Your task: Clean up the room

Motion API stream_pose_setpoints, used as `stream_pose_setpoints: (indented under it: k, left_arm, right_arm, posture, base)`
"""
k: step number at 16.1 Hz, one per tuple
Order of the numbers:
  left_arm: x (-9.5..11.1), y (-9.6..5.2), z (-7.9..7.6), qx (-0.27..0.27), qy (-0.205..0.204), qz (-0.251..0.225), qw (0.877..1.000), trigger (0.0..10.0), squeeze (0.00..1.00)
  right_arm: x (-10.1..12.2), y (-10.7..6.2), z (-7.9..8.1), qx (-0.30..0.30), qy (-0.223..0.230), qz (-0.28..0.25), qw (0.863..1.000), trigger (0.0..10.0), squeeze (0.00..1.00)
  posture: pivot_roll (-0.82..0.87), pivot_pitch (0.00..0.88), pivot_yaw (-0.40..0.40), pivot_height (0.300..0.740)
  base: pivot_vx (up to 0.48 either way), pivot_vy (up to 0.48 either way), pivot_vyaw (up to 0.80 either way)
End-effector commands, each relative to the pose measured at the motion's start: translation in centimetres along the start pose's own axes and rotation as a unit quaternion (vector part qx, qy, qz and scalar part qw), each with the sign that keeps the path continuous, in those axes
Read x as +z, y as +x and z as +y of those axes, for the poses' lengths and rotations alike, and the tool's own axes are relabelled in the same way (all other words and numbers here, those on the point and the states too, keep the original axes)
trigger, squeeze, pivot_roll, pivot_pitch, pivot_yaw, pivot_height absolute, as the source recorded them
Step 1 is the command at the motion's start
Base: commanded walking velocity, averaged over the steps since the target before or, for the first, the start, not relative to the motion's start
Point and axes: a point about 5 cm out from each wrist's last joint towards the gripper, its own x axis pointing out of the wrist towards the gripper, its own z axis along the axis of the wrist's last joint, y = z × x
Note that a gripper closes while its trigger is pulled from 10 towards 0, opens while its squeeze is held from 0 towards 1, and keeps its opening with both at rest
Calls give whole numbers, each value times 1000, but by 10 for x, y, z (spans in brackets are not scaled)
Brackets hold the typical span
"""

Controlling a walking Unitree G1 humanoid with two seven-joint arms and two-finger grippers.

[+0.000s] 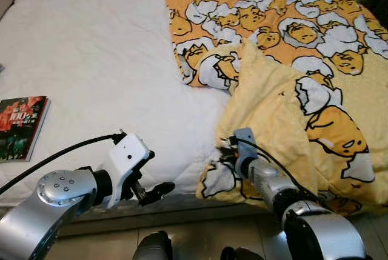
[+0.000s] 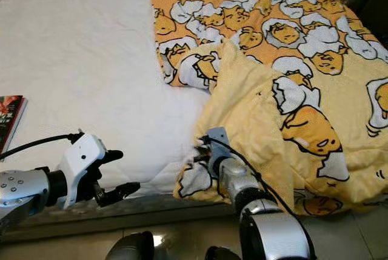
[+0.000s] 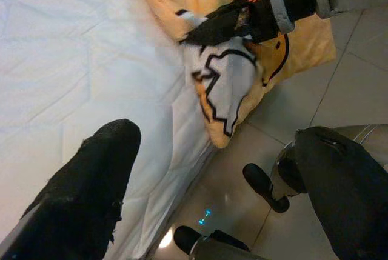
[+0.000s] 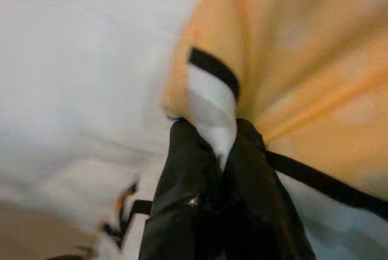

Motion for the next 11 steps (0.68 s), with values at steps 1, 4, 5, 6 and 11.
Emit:
stream_pose_setpoints:
  k: [1, 4, 5, 6, 11]
  left_arm:
    - [-1, 1, -2, -1, 2, 1, 1000, 10000, 0]
    - [0, 0, -2, -3, 4, 1, 1000, 10000, 0]
    - [0, 0, -2, -4, 5, 0, 1000, 10000, 0]
    - [1, 1, -3, -7, 6, -1, 1000, 10000, 0]
    - [2, 3, -2, -11, 10, -2, 1000, 10000, 0]
  right_arm:
    - [-6, 1, 16, 86, -23, 2, 996, 0, 0]
    - [-67, -28, 52, 341, -219, 98, 909, 0, 0]
    - [-85, -40, 52, 366, -277, 121, 880, 0, 0]
    - [-100, -51, 50, 379, -292, 133, 868, 0, 0]
    - [-105, -57, 43, 321, -292, 119, 893, 10000, 0]
  posture:
    - [303, 120, -5, 740]
    - [306, 117, -1, 740]
    - [307, 116, 2, 740]
    - [307, 116, 2, 740]
    - [308, 114, 15, 740]
  base:
    - [0, 0, 0]
    - [0, 0, 0]
    - [0, 0, 0]
    - [0, 0, 0]
    - [0, 0, 0]
